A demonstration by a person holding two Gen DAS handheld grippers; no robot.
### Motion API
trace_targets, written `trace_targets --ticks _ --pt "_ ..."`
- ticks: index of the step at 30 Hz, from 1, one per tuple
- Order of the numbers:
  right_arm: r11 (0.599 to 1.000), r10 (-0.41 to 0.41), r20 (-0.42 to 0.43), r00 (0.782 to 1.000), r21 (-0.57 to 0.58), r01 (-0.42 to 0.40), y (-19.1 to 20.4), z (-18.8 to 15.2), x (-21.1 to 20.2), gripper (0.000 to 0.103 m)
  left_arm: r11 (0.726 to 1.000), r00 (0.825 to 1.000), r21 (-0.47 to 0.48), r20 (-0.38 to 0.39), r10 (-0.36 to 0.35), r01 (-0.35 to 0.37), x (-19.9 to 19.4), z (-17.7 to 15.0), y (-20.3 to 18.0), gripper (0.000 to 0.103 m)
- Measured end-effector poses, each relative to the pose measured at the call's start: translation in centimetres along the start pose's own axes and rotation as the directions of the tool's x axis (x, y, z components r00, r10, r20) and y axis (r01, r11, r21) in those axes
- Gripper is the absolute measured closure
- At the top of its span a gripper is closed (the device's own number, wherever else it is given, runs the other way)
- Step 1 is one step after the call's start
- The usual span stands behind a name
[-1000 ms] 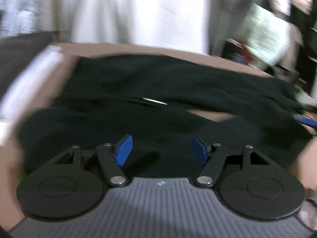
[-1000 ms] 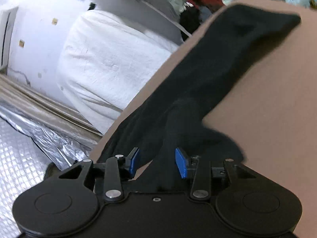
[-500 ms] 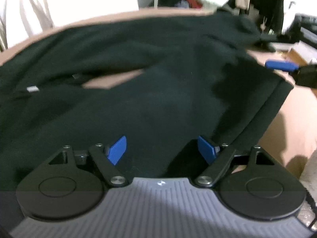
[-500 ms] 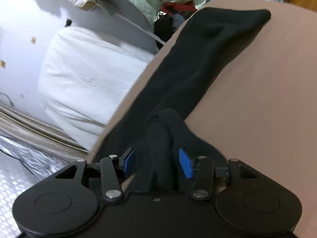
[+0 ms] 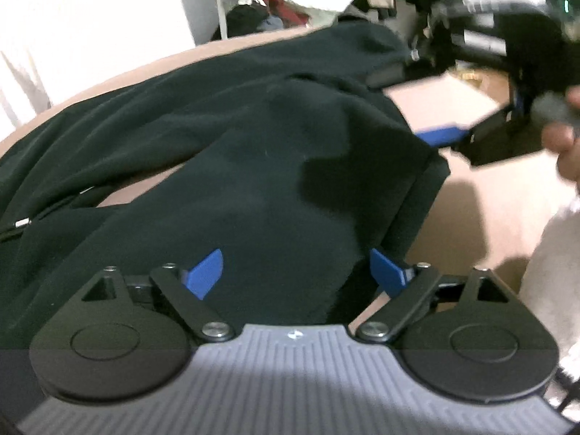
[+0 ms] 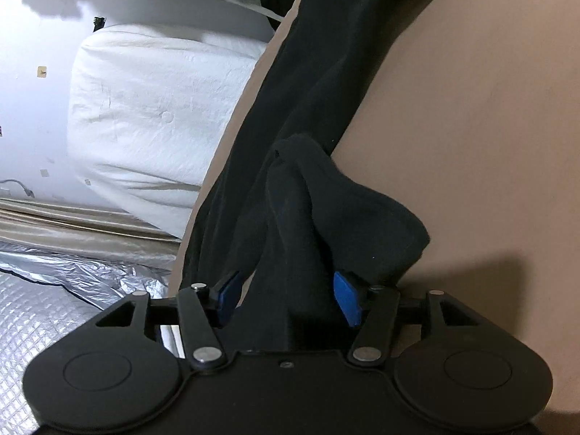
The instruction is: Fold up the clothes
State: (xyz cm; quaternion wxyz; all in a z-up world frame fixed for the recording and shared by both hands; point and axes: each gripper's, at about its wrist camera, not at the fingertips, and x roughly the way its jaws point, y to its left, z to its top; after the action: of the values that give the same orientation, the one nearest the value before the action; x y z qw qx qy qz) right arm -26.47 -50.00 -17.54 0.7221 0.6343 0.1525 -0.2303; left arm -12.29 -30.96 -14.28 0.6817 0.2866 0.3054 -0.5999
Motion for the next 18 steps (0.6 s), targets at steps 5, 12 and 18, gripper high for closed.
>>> trace_targets --ticks 5,12,18 --pt "1.000 -0.001 0.005 1.000 0.024 0.001 -0.5 -0.2 -0.1 0.040 0.998 0.999 0.057 -0.038 0.009 -0.006 1.9 0.9 -1.3 0.012" --pt "1.000 -0.014 0.022 1.000 0.028 0.013 -0.2 -0.4 -0.3 0.040 0.992 0.991 -0.029 -0.058 -0.124 0.123 1.7 3.1 -1.4 0.012" --pt "0.999 -0.038 0.082 0.996 -0.024 0.040 0.9 -0.8 -1.9 0.040 0.989 0.984 -0.019 -0.092 -0.151 0.150 2.1 2.2 -2.2 0.010"
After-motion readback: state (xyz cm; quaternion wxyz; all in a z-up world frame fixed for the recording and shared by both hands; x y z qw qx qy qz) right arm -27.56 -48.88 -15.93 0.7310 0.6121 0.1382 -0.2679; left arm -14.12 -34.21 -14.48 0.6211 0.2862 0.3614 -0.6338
